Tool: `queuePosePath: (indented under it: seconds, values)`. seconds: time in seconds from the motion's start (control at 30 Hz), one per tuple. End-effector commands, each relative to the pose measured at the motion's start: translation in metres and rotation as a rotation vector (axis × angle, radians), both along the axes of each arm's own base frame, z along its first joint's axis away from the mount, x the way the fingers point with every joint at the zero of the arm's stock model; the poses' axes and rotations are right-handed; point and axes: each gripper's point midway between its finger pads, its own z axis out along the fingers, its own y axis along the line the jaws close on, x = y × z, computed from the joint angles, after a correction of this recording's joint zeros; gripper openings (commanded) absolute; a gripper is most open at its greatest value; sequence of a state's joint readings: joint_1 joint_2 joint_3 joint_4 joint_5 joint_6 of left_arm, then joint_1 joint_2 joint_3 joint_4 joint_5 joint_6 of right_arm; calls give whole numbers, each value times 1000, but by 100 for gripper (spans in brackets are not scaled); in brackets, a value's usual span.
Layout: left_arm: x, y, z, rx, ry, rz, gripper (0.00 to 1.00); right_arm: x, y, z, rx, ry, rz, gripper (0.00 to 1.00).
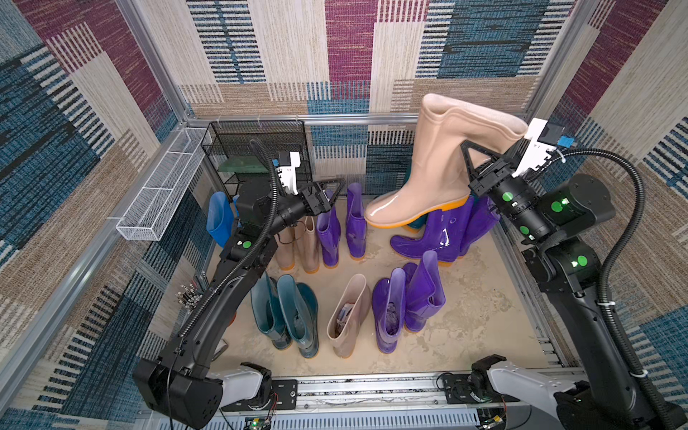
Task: Match and arrange rain boots in pairs
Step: Adjust the rain boot, then place the rain boot at the center of the board.
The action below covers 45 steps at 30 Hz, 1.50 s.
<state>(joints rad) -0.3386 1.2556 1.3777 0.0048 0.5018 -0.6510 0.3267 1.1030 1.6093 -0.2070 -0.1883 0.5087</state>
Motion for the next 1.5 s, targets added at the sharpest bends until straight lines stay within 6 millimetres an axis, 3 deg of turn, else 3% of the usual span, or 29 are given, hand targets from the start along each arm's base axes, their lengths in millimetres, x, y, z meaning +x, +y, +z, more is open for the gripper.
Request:
queuePosePath:
  seconds: [0.0,0.13,0.3,0.47,0.57,1.07,1.3,1.37,1.47]
  values:
    - [-13,5,-9,93,-17,6,96,-16,-15,24,15,-77,-53,0]
    - [-36,-1,-21,155,10,-71,91,-19,-25,10,-4,-31,-99,0]
    - [-72,-13,-65,425,63,-126,89,-13,-40,-18,-32,57,-171,0]
    - [-110,-25,-105,697,88,-187,89,-11,-77,-35,-53,159,-357,0]
    - [-121,-25,-121,797,112,-186,89,-15,-98,-46,-67,212,-465,0]
    - [-171,-55,-178,791,245,-422,84,-58,-147,-145,-206,448,-693,0]
    - [-186,-72,-192,701,292,-526,67,-58,-141,-205,-250,565,-649,0]
    - [-187,-76,-193,680,295,-538,53,-57,-139,-220,-260,588,-639,0]
    - [-184,-85,-190,639,294,-553,24,-52,-134,-237,-266,605,-619,0]
